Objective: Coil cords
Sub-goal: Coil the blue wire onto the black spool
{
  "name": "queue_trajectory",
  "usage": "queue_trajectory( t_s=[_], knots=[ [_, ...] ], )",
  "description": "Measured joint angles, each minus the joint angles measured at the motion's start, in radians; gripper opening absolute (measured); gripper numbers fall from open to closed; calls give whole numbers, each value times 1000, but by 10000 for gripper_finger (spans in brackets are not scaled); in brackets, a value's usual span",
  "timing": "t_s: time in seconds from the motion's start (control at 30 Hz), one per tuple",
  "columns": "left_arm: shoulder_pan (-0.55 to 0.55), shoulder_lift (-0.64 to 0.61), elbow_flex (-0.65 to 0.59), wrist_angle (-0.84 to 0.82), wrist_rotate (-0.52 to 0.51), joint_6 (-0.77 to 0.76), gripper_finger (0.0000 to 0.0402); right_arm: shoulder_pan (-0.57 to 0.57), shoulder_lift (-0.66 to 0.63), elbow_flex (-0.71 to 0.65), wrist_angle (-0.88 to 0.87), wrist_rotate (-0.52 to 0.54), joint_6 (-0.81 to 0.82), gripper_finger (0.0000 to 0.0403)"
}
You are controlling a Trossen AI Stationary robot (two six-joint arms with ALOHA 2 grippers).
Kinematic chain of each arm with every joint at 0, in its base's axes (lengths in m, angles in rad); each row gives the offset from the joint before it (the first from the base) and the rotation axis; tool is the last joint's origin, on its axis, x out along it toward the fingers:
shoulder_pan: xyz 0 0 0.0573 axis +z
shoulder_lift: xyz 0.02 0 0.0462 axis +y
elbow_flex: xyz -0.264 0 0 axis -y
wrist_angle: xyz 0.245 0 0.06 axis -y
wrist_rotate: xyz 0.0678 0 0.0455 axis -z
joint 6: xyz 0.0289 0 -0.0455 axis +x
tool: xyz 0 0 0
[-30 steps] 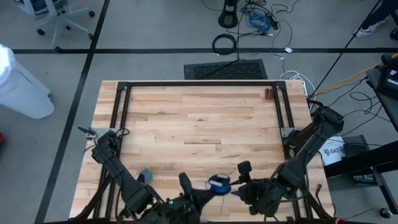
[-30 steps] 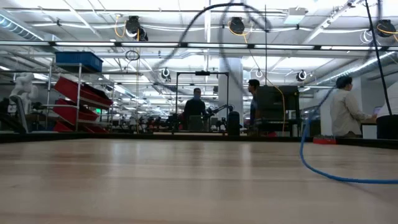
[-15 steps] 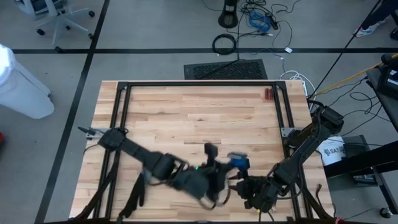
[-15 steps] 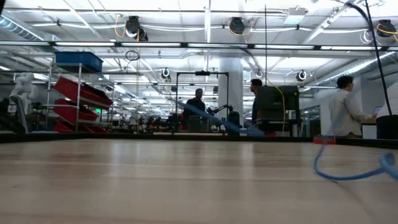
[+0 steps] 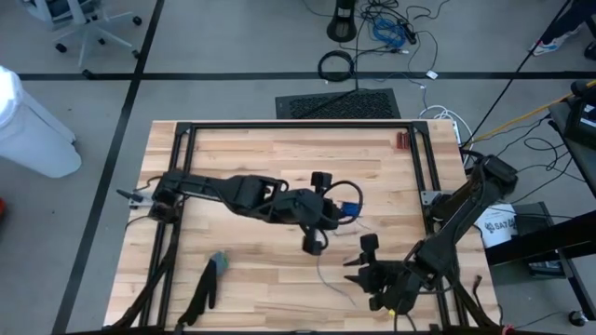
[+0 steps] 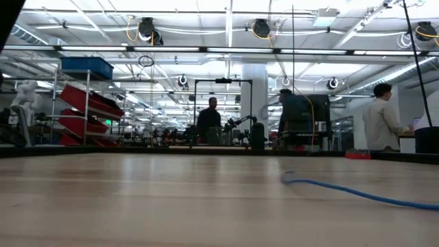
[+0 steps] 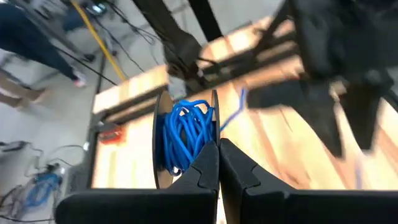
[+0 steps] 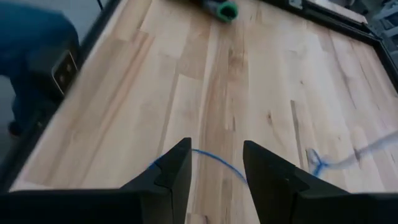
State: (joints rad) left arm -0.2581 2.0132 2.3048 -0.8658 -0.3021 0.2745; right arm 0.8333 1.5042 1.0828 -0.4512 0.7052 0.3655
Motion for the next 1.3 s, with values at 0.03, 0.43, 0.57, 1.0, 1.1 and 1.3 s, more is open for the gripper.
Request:
queue_trajectory(
  t_s=[0.03,0.43,0.57,1.0,1.1,1.3],
  knots=[
    [-1,-4,0,-19,8,2,0,0,-18,0,0,0,6,132],
    [-14,-31,-24,-27,15,-20,0,13,-177,0,-125,-13,-5,132],
    [-13,-31,-97,-13,12,-72,0,39,-213,0,-215,-52,74,132],
    [-149,-32,-427,350,-302,-234,0,136,-242,0,-266,-49,132,132],
    [-186,-47,-509,364,-405,-306,0,152,-242,0,-273,-50,132,132],
    [-269,-129,-720,596,-493,-418,0,158,-242,0,-273,-50,152,132]
  ],
)
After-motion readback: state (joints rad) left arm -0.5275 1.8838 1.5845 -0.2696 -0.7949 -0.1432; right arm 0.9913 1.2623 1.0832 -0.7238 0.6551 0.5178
